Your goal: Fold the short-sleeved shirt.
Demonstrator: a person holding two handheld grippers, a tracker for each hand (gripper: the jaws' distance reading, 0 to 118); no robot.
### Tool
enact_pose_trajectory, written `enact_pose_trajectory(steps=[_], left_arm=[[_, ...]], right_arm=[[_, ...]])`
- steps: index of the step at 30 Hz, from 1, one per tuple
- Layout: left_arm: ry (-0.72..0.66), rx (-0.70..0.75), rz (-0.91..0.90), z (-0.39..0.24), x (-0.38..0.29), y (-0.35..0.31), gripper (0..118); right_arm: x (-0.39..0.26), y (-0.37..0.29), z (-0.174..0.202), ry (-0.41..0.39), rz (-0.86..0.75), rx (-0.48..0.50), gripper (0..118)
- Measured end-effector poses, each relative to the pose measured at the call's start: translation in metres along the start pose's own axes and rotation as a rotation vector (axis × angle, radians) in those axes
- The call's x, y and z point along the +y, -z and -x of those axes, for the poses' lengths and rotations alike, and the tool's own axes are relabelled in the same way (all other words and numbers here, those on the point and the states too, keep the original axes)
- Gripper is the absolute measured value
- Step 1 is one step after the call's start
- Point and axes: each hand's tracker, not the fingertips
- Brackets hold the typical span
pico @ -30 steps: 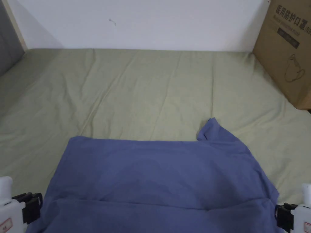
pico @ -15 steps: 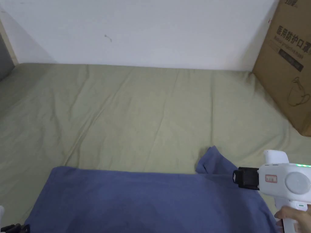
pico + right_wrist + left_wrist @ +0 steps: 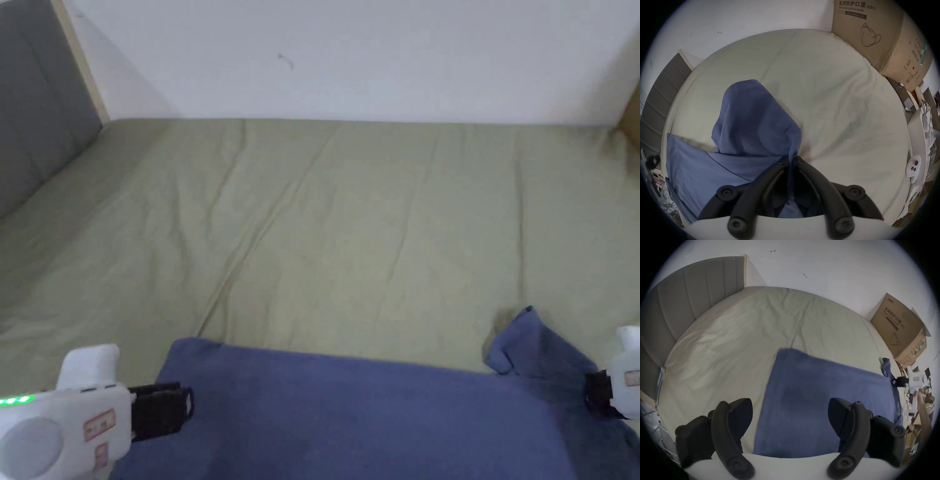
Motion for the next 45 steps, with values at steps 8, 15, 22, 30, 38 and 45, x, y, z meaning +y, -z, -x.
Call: enact_pose_trajectory(steps=[8,15,22,30,38,45], left_arm=[[-0.001,0.060,0.051,-0.008,0.068,0.100,100],[0.089,0.131,0.077,-0.017,0.061,0.119,30],[0.026,0.058,0.081,-0.012,0.068,0.085,3],[0.057,-0.011,-0.090,-0.001,0.047,-0.033,3],[0.127,0.011,-0.129,0.008,-0.026,-0.128,3],[0.063,-0.001,0.011,0.051,-0.113,-0.129,4]], right_arm=[[0.000,0.004,0.003,0.029,0.020,0.000,5],[0.001,0.014,0.010,0.022,0.029,-0.049,5],[0.010,-0.027,-0.001,0.099,0.021,0.020,5],[-0.027,-0.138,-0.029,0.147,-0.108,0.156,5],[-0.116,-0.203,-0.023,0.076,-0.137,0.162,5],[-0.232,-0.187,-0.028,0.089,0.042,0.150,5]])
